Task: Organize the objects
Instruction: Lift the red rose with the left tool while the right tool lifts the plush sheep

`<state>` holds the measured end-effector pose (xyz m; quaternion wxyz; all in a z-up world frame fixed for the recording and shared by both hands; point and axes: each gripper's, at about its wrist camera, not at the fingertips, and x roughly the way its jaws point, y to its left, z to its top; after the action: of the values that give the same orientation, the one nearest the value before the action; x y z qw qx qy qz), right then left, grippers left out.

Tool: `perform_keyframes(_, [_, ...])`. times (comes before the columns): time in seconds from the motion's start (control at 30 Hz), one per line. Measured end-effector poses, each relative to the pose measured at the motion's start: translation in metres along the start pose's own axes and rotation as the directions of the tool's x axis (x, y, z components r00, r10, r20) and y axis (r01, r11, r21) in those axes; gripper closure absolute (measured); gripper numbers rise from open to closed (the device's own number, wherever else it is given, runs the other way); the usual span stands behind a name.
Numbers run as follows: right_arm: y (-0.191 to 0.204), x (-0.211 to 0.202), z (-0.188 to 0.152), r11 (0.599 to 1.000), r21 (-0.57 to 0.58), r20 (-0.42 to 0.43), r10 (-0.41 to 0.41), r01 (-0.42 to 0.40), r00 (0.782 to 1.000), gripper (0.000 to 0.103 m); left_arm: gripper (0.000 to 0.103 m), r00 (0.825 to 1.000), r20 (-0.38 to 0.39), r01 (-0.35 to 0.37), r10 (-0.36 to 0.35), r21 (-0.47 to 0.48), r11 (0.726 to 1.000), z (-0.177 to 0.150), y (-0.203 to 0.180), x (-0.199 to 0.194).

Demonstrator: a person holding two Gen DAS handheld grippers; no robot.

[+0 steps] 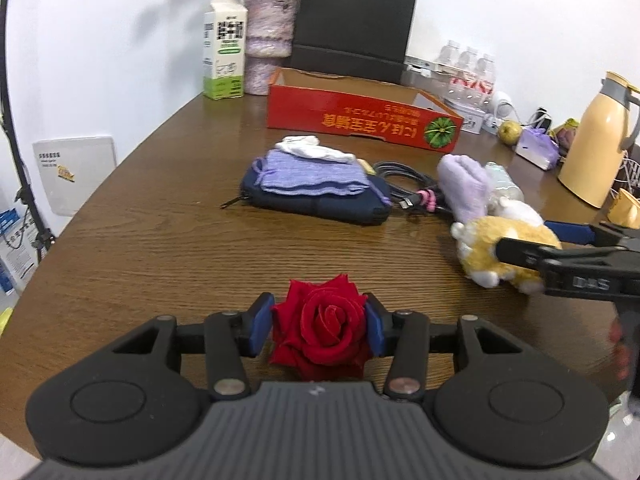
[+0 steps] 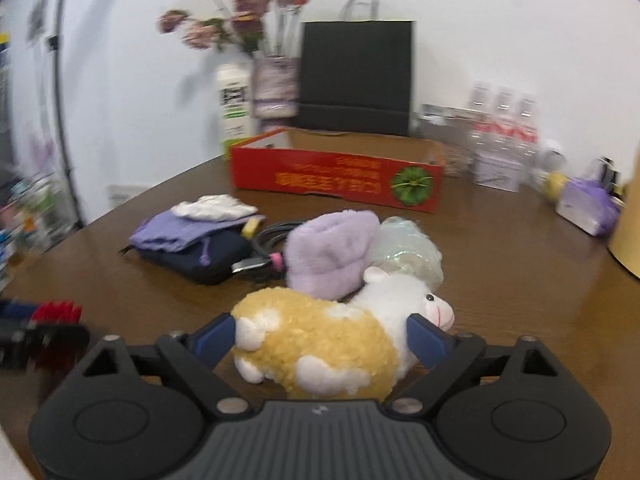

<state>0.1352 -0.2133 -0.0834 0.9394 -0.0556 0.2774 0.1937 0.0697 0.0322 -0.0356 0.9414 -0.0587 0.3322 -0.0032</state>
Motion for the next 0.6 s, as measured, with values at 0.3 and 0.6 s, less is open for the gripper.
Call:
perform_keyframes(0.3, [-0.022,-0.010,0.005,0.978,-0.111,-0.018,0.176,-0.177,0.984,0.006,0.054,1.000,0.014,-0.011,0.010,0.008,1.000,0.004,-0.007,-0.006])
perform_keyframes(0.6, [0.011,-0.015,-0.005,0.995,0.082,0.001,-0.053,0.052,0.999,0.000,0.054,1.000,0.015,0.006,-0.007,0.028,1.000,0.006,-0.013,-0.003])
